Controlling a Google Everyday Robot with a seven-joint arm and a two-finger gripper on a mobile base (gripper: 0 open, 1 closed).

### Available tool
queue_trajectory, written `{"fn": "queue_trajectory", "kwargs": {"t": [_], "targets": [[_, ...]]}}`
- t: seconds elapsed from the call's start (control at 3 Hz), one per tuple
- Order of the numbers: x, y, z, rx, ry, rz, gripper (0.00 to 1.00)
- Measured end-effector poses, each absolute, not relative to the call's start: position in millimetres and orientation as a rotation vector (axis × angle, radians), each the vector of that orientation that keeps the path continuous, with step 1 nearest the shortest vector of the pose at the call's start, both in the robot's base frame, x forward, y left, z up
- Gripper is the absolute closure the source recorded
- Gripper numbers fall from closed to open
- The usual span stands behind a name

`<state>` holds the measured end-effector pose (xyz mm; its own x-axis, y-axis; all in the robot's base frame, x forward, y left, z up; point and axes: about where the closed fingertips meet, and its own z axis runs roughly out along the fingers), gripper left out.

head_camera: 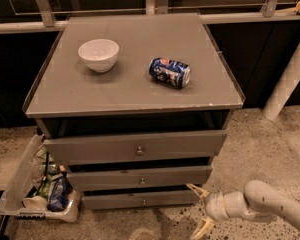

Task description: Open bottom drawer

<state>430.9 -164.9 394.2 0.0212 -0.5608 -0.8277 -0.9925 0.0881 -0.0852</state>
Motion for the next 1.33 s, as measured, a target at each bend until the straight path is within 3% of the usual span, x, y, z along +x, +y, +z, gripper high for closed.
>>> {"fn": "queue_trajectory", "kwargs": {"t": [1.33], "targets": [[441.2,-156.2,343.8,-1.504,1.878,0.567,0.0]]}}
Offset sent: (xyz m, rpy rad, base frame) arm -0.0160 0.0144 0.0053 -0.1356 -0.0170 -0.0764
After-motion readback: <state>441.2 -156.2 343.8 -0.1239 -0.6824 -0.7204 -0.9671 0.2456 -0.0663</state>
